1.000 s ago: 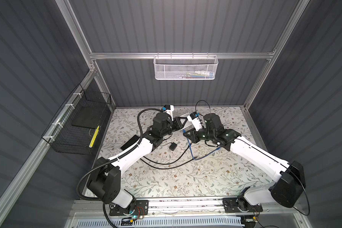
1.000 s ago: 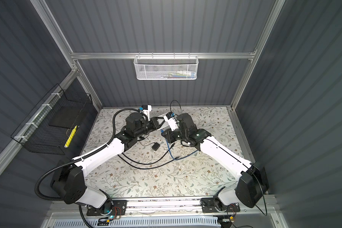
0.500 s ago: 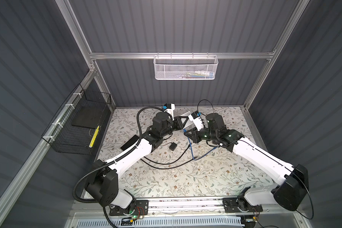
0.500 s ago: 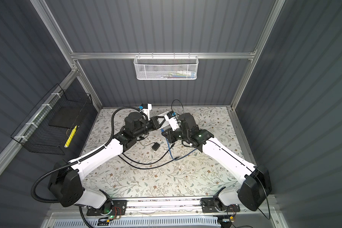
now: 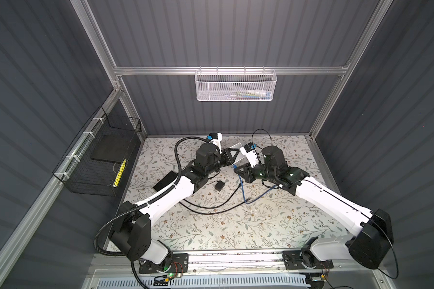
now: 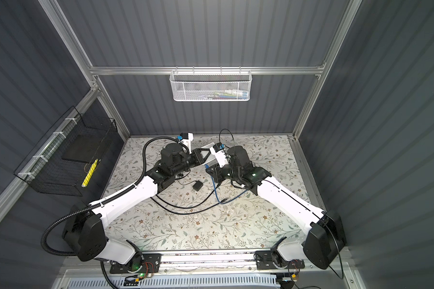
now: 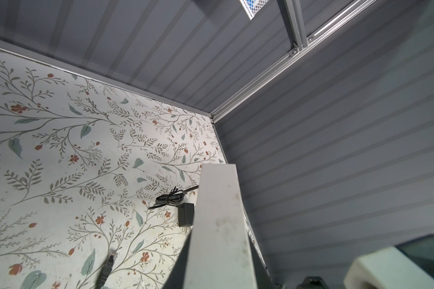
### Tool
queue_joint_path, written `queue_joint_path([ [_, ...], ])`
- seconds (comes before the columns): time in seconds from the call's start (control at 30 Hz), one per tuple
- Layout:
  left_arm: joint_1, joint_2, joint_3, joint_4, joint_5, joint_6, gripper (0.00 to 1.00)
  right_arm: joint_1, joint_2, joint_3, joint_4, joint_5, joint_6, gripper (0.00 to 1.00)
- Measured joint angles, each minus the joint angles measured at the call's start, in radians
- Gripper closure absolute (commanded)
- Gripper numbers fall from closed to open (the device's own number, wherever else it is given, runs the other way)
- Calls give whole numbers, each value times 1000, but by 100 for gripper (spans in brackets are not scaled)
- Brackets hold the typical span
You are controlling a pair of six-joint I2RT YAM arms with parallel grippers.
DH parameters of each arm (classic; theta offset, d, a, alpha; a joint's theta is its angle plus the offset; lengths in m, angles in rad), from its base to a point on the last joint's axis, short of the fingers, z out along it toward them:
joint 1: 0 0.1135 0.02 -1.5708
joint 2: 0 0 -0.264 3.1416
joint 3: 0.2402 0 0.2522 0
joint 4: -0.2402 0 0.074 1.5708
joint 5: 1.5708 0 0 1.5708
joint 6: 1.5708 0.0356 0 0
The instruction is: Insert the plug into the switch port
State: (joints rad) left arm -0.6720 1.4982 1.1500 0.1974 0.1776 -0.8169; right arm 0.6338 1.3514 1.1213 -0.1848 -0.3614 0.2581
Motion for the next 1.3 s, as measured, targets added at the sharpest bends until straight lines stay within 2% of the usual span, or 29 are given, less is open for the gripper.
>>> queue_joint_path([
  [0.3, 32, 3, 9, -61, 47, -39, 100, -1, -13, -96, 145, -36, 8, 87],
  [0.57, 39, 24, 30, -91, 56, -44, 100, -1, -25, -129, 178, -27, 12, 80],
  [0.7, 44, 39, 31, -151, 54, -42, 100, -10, -42, -134, 218, 23, 18, 75],
  [0.87, 46, 67, 31, -185, 50, -42, 100, -21, -75, -160, 265, 71, 23, 74],
  [1.3, 50, 71, 31, -174, 42, -52, 100, 18, -156, -314, 267, 78, 71, 61],
])
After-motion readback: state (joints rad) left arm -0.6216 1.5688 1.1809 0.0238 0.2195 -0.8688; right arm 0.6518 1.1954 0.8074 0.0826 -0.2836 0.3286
